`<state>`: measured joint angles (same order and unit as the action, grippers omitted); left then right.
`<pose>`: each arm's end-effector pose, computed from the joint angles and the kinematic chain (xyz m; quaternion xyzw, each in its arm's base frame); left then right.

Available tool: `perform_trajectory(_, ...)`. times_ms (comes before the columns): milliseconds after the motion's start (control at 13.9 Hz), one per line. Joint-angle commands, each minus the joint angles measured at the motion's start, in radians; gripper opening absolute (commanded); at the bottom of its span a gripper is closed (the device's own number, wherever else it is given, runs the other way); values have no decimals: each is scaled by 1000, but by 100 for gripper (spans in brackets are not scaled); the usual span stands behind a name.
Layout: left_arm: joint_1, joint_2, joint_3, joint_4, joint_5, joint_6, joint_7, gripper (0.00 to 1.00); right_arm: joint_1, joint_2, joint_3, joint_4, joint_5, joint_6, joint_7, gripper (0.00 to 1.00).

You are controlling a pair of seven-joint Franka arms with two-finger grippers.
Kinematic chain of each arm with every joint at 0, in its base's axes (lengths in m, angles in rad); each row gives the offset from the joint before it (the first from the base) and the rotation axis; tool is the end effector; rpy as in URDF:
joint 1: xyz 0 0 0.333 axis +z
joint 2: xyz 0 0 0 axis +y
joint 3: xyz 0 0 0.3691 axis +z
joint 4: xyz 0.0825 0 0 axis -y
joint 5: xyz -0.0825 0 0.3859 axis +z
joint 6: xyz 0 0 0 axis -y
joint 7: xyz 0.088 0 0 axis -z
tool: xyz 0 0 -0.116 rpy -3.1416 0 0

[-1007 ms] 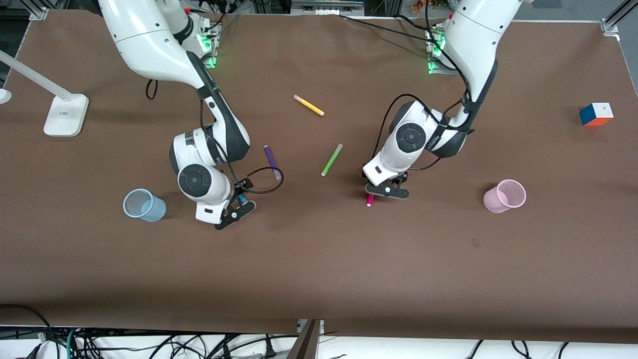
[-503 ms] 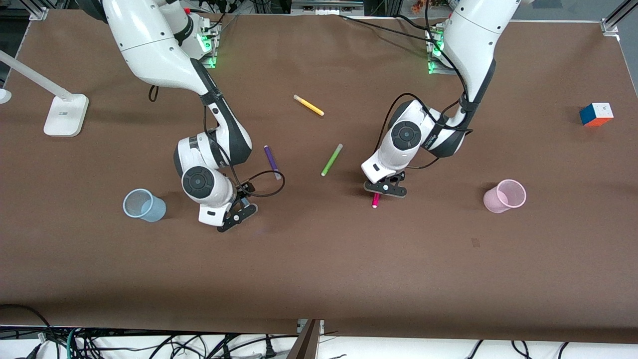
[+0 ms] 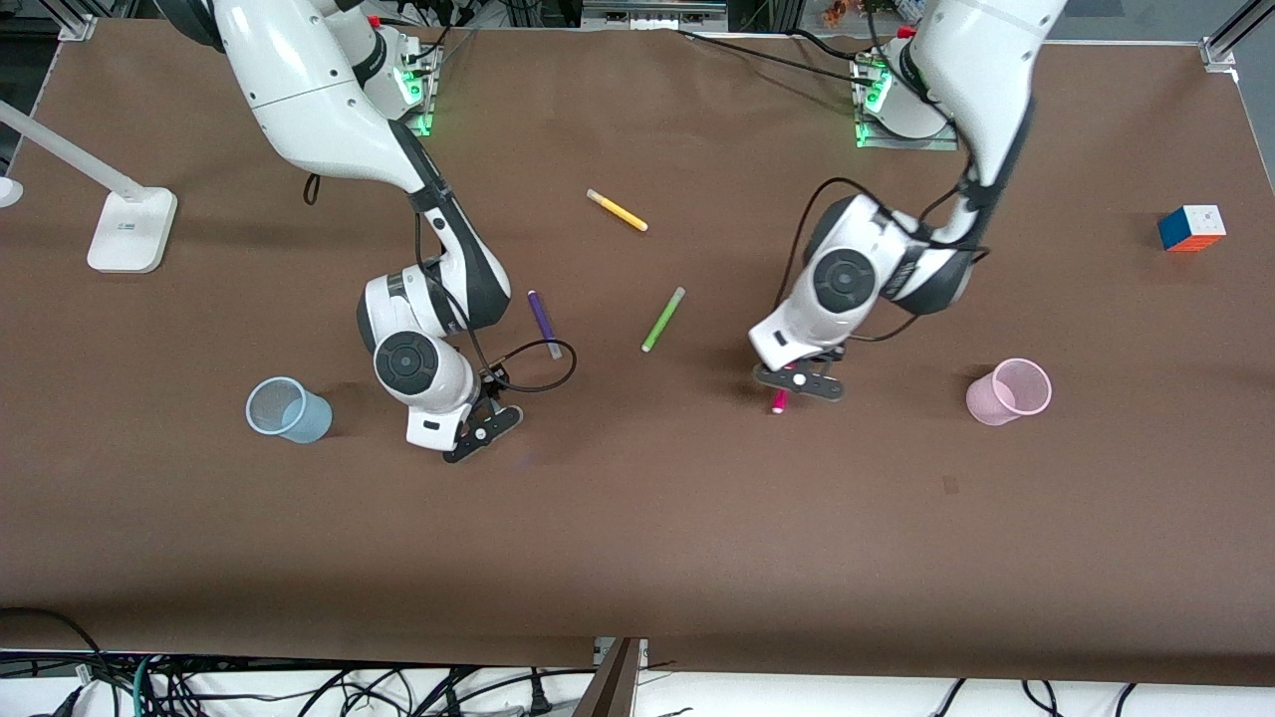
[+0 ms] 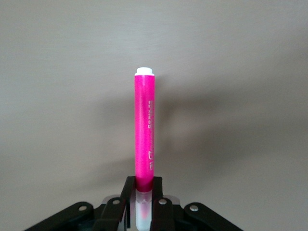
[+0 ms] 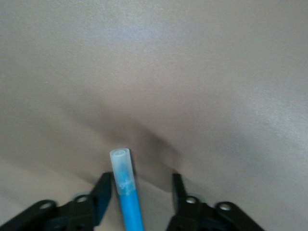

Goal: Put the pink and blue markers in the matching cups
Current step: 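Carry the pink marker to the pink cup while the right gripper carries blue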

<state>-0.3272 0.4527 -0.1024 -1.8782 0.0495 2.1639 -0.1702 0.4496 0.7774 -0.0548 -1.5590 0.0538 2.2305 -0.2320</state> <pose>0.5846 -0.2599 0.2950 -0.9866 0.1410 0.0793 0.0210 0.6691 0.2881 0.2062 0.9532 0.2976 -0.0521 0.0035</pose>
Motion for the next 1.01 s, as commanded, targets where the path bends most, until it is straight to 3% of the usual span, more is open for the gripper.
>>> perform_trajectory(0, 82, -75, -5, 106, 29, -281, 190, 0, 14, 0, 0, -4, -5, 14, -3, 9)
perform_trajectory(72, 86, -66, 6, 169, 39, -411, 251, 0, 15, 0, 0, -6, -5, 14, -4, 0)
perform_trajectory(359, 167, -62, 18, 251, 249, -616, 518, 0, 8, -49, -11, -1, -8, -2, -82, 0)
perform_trajectory(575, 214, -28, 18, 283, 433, -676, 679, 0, -20, -147, -74, 3, 6, -98, -258, 0)
perform_trajectory(719, 233, 6, 18, 289, 544, -676, 757, 0, -86, -210, -76, 2, 15, -126, -405, 0)
perform_trajectory(935, 266, 53, 18, 289, 674, -676, 834, 0, -187, -267, -80, 2, 180, -215, -712, 0)
